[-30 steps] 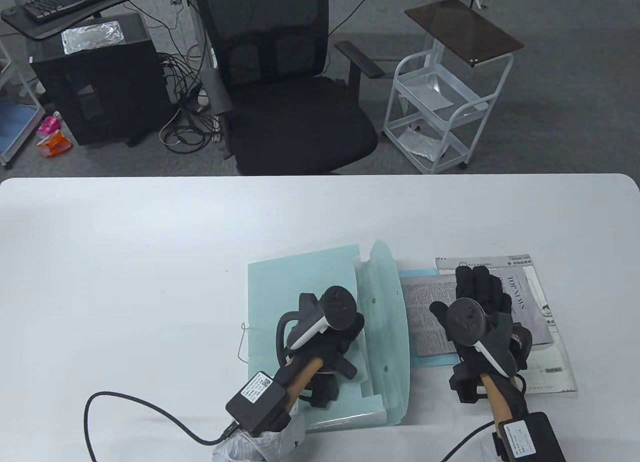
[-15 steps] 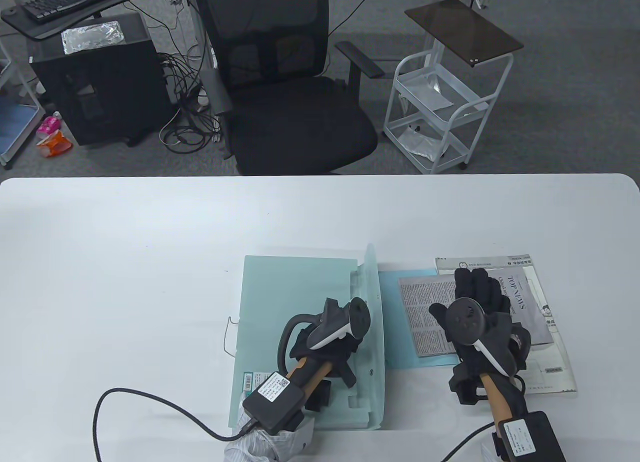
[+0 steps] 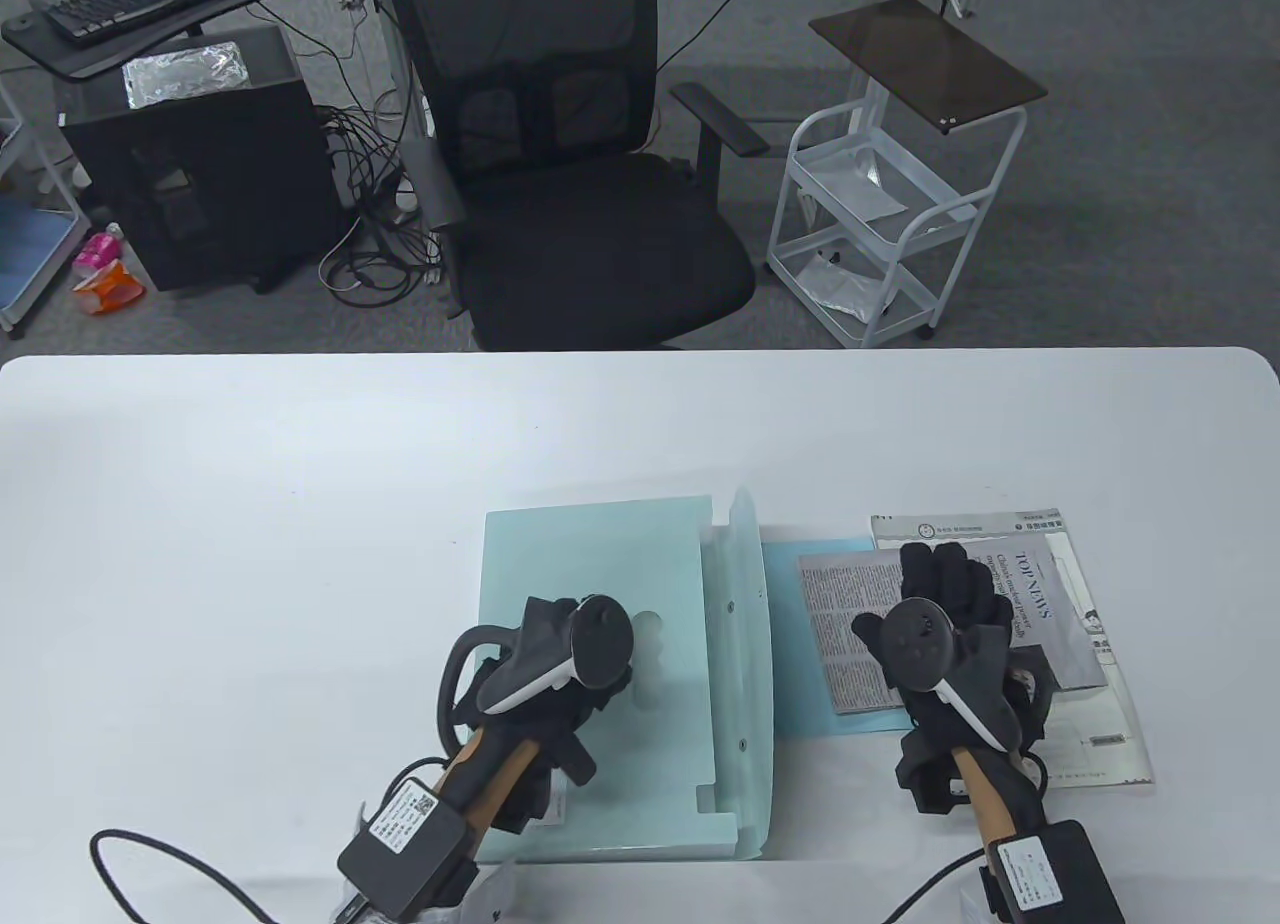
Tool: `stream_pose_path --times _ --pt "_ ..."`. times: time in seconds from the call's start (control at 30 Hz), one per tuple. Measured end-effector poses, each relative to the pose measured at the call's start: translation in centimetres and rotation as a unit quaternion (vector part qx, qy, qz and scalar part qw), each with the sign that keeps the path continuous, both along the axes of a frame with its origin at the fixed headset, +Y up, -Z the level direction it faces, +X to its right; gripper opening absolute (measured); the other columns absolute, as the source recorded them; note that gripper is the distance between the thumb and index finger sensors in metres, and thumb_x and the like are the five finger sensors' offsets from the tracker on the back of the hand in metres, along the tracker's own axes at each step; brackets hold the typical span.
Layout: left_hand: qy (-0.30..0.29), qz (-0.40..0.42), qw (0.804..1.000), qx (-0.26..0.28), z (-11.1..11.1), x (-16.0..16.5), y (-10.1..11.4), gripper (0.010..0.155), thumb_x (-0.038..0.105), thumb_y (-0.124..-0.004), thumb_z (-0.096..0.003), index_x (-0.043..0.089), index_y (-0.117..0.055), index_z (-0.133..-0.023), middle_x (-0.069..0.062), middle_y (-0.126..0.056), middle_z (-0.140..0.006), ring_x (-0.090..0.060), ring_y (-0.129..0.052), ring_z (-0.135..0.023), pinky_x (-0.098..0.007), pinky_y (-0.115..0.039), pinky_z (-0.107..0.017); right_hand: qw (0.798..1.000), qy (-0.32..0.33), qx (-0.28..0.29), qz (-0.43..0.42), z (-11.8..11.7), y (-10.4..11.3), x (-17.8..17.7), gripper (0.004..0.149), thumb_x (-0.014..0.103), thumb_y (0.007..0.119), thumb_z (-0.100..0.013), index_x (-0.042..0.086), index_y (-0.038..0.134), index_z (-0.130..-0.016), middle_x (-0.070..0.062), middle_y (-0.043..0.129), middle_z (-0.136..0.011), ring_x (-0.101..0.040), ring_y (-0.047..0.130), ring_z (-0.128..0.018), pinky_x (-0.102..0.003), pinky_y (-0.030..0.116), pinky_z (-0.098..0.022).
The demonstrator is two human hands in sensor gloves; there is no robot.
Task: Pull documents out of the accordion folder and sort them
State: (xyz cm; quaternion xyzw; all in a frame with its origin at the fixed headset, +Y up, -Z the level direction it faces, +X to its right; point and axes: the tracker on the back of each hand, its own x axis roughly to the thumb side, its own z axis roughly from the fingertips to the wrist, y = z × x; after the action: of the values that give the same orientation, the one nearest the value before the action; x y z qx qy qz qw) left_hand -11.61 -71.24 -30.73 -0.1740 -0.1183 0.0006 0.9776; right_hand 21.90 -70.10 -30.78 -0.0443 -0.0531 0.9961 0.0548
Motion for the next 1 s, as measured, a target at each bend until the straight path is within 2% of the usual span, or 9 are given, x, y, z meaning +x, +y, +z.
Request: stream_pose_path --times 0.13,0.23,0.37,0.5,0.77,0.87,1.0 --pt "0.014 -0.053 0.998 -0.027 0.5 -2.7 -1.7 0.079 0.052 -0.067 -0.0606 0.010 -0.037 -0.121 -0.020 -0.044 -0.122 -0.051 -0.051 -0.109 -0.060 -0.054 -0.076 1.000 0.003 -0.007 0.018 -0.1 -0.4 -0.4 0.079 0.052 0.060 -0.047 0.014 0.024 -0.106 -0.024 0.032 -0.114 -0.054 0.041 -0.101 -0.066 0.041 -0.074" --pt "0.025 -0.055 0.998 -0.036 0.7 -4.1 -2.8 0.080 0.052 -0.067 -0.0607 0.011 -0.035 -0.121 -0.021 -0.038 -0.124 -0.052 -0.043 -0.111 -0.061 -0.049 -0.078 0.999 0.007 -0.011 0.030 0.0 -0.7 -0.9 0.079 0.052 0.060 -0.047 0.014 0.024 -0.106 -0.024 0.033 -0.114 -0.054 0.041 -0.101 -0.066 0.042 -0.074" --pt "0.026 -0.064 0.996 -0.058 0.6 -4.9 -3.2 0.081 0.054 -0.065 -0.0604 0.013 -0.033 -0.122 -0.022 -0.030 -0.125 -0.053 -0.037 -0.112 -0.061 -0.045 -0.079 0.999 0.015 -0.020 0.045 0.0 -0.5 -1.7 0.079 0.053 0.060 -0.047 0.014 0.024 -0.106 -0.025 0.033 -0.113 -0.055 0.042 -0.101 -0.066 0.043 -0.074" --pt "0.033 -0.098 0.990 -0.097 0.5 -4.9 -4.1 0.078 0.053 -0.063 -0.0616 0.015 -0.031 -0.122 -0.021 -0.028 -0.125 -0.052 -0.033 -0.113 -0.061 -0.043 -0.079 0.999 0.025 0.000 0.042 0.0 0.8 -3.3 0.079 0.054 0.058 -0.048 0.013 0.024 -0.106 -0.025 0.034 -0.113 -0.055 0.044 -0.100 -0.066 0.044 -0.073" --pt "0.034 -0.107 0.991 -0.073 0.8 -4.8 -5.0 0.079 0.055 -0.063 -0.0600 0.017 -0.030 -0.121 -0.020 -0.023 -0.125 -0.052 -0.034 -0.113 -0.064 -0.044 -0.078 0.995 0.089 0.036 0.017 0.8 2.8 -8.8 0.077 0.052 0.057 -0.049 0.011 0.027 -0.106 -0.026 0.037 -0.112 -0.055 0.047 -0.098 -0.065 0.047 -0.071" --pt "0.041 -0.090 0.992 -0.077 0.7 -5.2 -5.1 0.079 0.055 -0.063 -0.0596 0.018 -0.030 -0.120 -0.020 -0.023 -0.125 -0.052 -0.034 -0.113 -0.064 -0.043 -0.078 0.992 0.121 0.033 0.001 1.2 2.3 -11.3 0.075 0.051 0.055 -0.050 0.010 0.028 -0.106 -0.026 0.039 -0.111 -0.055 0.049 -0.097 -0.065 0.048 -0.071" --pt "0.041 -0.081 0.992 -0.090 0.6 -5.4 -5.2 0.080 0.055 -0.063 -0.0599 0.018 -0.026 -0.120 -0.021 -0.017 -0.124 -0.052 -0.033 -0.113 -0.064 -0.043 -0.079 0.986 0.168 0.009 0.016 1.5 0.5 -14.6 0.071 0.049 0.051 -0.051 0.010 0.029 -0.106 -0.026 0.040 -0.111 -0.055 0.051 -0.096 -0.065 0.050 -0.070"
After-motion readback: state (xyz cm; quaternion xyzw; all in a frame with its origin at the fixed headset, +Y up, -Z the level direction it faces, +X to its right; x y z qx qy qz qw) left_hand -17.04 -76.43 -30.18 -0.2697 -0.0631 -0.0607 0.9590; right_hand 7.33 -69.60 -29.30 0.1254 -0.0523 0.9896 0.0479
